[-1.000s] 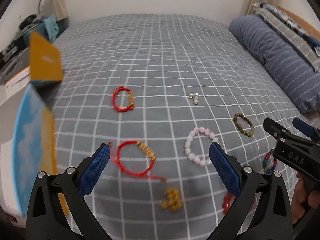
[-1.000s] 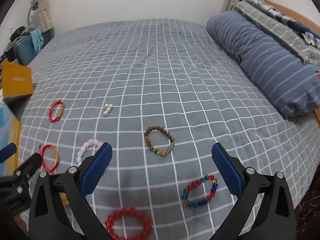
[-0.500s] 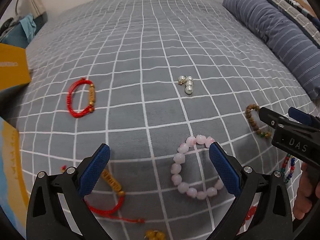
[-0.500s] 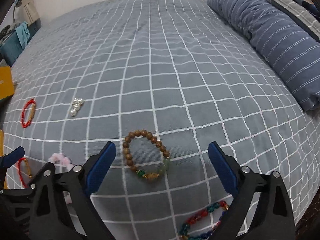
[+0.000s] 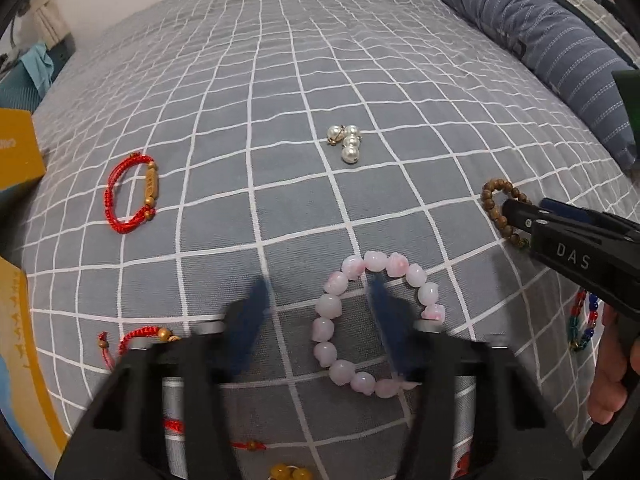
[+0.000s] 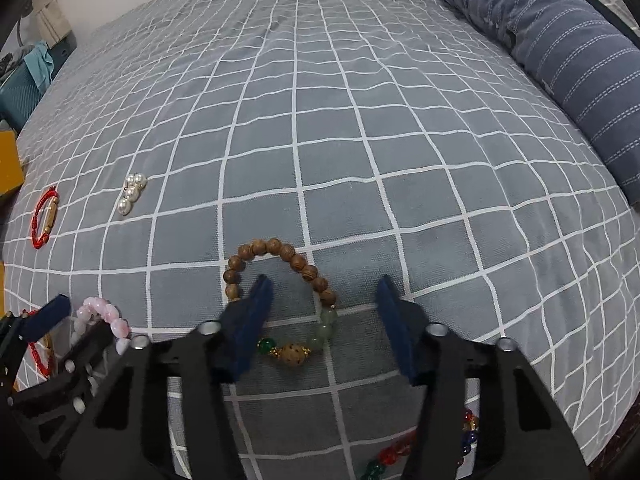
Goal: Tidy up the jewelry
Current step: 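Grasp the pink bead bracelet with the left tool while the right tool grasps the brown wooden bracelet, then carry both bracelets over the open white box with both tools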
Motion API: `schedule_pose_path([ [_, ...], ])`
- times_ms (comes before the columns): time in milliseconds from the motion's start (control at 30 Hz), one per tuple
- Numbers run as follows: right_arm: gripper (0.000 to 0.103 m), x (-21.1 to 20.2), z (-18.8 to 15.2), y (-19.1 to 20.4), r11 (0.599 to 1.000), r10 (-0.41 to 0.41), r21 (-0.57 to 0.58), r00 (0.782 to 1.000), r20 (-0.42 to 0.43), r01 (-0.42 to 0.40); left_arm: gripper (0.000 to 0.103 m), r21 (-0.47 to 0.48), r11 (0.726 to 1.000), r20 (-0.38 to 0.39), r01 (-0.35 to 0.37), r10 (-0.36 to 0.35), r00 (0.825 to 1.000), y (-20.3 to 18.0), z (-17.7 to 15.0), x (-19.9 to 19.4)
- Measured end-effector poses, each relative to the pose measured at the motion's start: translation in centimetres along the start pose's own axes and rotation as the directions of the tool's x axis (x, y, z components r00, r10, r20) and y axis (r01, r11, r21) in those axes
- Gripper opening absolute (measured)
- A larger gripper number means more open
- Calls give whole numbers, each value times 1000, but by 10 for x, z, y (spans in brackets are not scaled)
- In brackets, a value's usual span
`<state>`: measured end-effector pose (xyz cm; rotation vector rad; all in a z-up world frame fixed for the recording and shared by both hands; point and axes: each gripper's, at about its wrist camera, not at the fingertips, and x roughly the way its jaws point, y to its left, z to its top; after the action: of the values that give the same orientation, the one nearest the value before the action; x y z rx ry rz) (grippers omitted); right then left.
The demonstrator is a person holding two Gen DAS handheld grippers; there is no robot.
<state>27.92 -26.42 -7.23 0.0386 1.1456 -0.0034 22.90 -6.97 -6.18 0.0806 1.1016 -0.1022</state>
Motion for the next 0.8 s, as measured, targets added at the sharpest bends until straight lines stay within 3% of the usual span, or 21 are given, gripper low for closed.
schedule_pose_path([
  [33,17,0,0,0,1000,2,4,1000,-1,-2,16,-3,1000,-4,10,-10,1000,1,0,0],
  [67,9,-1,1,-2,1000,11,15,1000,-4,-11,12,-9,1000,-9,19,-19,1000,3,0,-1],
  [367,7,-18,4,-1,999,28,28,999,36,-29,12,-32,997,15,68,-68,998,10,0,-15],
  [800,7,-61,1,1,998,51,36,990,130,-57,12,-17,991,97,135,-132,986,11,0,-65],
])
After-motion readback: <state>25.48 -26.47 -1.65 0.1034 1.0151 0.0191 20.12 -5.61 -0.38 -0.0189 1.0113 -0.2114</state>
